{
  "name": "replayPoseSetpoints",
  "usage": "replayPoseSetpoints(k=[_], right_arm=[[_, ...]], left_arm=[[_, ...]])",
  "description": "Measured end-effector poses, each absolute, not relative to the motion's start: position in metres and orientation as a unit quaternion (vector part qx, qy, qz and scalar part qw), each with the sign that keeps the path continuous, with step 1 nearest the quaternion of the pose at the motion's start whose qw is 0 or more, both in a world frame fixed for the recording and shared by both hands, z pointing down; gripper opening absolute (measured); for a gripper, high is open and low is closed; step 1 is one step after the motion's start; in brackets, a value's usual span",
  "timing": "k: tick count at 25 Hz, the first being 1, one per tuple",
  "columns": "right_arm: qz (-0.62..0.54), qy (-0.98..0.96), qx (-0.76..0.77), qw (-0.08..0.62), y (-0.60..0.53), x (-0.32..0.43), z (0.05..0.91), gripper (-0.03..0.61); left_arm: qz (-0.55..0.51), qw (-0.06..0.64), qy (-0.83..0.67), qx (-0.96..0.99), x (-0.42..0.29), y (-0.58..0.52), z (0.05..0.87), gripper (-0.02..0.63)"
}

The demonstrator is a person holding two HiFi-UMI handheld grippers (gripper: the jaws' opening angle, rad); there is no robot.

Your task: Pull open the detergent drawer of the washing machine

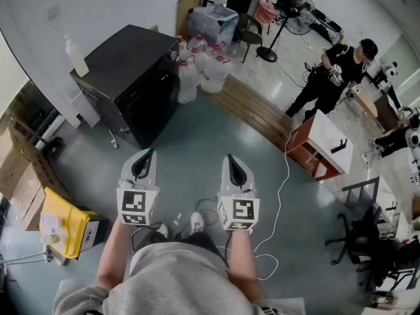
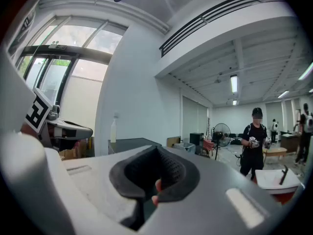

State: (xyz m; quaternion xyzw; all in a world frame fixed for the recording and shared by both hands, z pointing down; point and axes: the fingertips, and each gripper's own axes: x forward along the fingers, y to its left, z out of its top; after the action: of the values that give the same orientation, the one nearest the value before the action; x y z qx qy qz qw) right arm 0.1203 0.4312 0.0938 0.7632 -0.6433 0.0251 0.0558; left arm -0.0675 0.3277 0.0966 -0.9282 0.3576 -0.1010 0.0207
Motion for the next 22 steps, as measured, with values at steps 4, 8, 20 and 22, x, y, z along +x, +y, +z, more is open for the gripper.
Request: replayPoseSetpoints(k=[4, 8, 20, 22], right_arm=[[0.035, -0.647, 0.76, 0.052, 0.429, 0.129, 0.096, 0.003], [0.041, -0.66, 0.747, 0.058, 0.42, 0.14, 0.1, 0.004], [0.026, -0.748, 0.662, 0.05, 0.357, 0.154, 0.101, 0.005], [0.029, -0.76, 0.648, 0.047, 0.343, 0.149, 0.103, 0.003]], left_arm=[[-0.105, 0.02, 0.363, -0.926, -0.058, 0.326, 0.095, 0.011], [-0.104, 0.018, 0.374, -0.921, -0.048, 0.324, 0.098, 0.011], [-0.096, 0.008, 0.476, -0.874, -0.035, 0.309, 0.098, 0.011], [-0.1, 0.007, 0.489, -0.866, -0.042, 0.303, 0.101, 0.011]])
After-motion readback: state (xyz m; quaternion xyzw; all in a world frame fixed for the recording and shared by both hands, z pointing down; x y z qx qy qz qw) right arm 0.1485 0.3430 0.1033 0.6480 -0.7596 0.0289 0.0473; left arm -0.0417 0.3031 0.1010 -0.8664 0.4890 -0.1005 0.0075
